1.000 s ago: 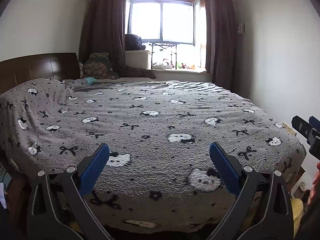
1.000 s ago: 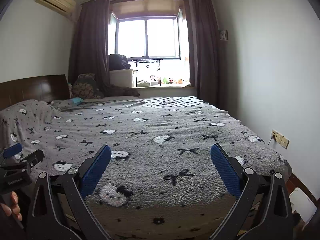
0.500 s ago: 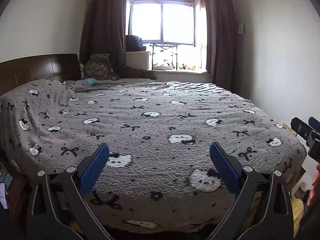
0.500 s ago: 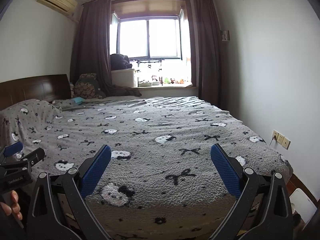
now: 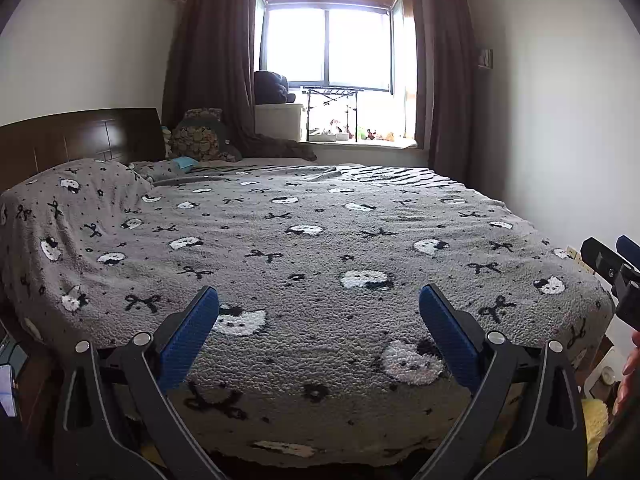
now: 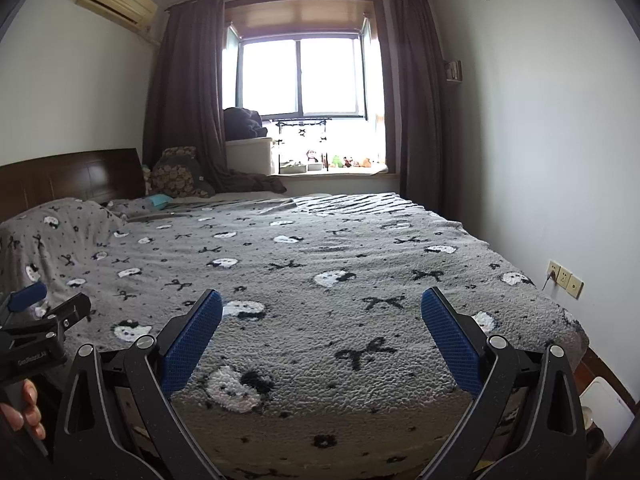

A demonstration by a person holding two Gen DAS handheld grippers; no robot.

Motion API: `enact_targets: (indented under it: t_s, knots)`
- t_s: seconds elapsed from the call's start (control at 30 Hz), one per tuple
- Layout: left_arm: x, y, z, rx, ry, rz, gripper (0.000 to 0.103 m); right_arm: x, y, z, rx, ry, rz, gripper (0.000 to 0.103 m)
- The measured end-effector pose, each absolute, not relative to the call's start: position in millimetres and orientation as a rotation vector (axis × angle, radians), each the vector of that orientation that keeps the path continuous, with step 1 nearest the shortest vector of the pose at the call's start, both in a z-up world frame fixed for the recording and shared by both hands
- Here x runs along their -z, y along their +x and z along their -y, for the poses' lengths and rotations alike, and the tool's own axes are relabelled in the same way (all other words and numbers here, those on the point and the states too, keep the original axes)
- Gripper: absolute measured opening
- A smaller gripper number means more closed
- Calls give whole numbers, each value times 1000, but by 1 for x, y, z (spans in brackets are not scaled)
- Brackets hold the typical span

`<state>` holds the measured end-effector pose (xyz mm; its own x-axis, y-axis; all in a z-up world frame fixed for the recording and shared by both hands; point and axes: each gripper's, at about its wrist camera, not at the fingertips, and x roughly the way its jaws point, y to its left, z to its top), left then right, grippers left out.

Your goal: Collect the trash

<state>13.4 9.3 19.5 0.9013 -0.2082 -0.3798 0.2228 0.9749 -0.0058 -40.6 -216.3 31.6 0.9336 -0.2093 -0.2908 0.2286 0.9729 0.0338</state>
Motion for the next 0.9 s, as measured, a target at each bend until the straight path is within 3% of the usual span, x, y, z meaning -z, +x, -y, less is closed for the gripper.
enact_targets:
  t_s: [0.9]
  knots:
    - [-25,14,-11,213,45,-383,95,-34,-38,212,212,62,-291,100]
